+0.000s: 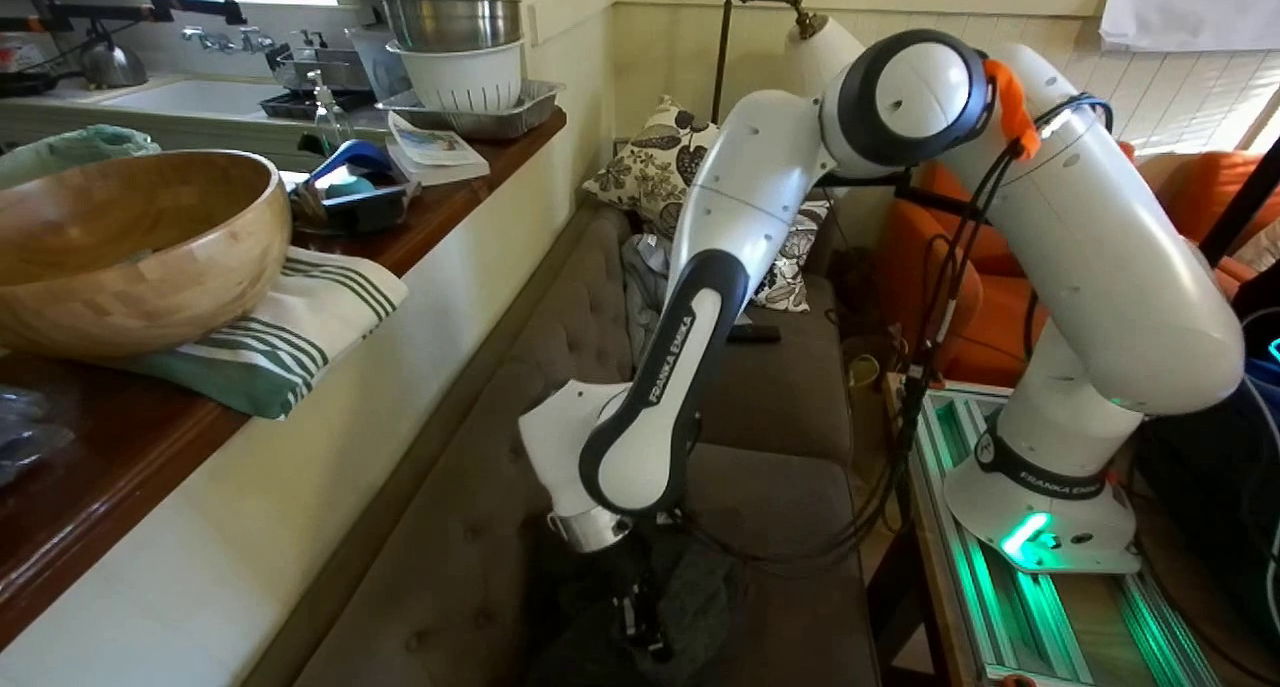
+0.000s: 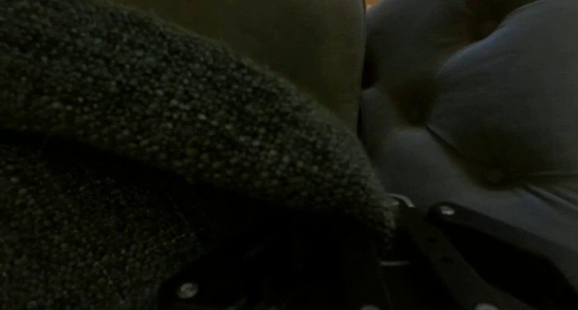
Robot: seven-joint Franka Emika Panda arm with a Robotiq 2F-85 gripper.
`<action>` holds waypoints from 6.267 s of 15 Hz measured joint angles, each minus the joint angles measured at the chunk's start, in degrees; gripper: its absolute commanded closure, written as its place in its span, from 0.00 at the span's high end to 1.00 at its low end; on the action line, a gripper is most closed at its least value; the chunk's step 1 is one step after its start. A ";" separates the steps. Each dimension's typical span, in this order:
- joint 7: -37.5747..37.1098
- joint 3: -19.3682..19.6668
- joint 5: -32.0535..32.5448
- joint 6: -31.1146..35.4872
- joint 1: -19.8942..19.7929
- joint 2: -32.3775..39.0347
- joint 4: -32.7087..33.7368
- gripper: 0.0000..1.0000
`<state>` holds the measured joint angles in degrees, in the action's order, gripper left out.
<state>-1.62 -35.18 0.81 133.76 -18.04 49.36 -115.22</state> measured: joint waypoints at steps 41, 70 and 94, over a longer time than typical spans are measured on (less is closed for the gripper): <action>-1.08 11.50 -24.13 35.93 -7.87 8.34 -7.23 0.66; 23.70 -21.30 -9.19 21.11 -45.43 11.59 -20.73 0.03; -2.31 27.73 -9.33 4.68 23.95 4.50 4.58 0.03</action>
<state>-3.92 -7.45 -8.52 138.44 5.91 53.86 -110.64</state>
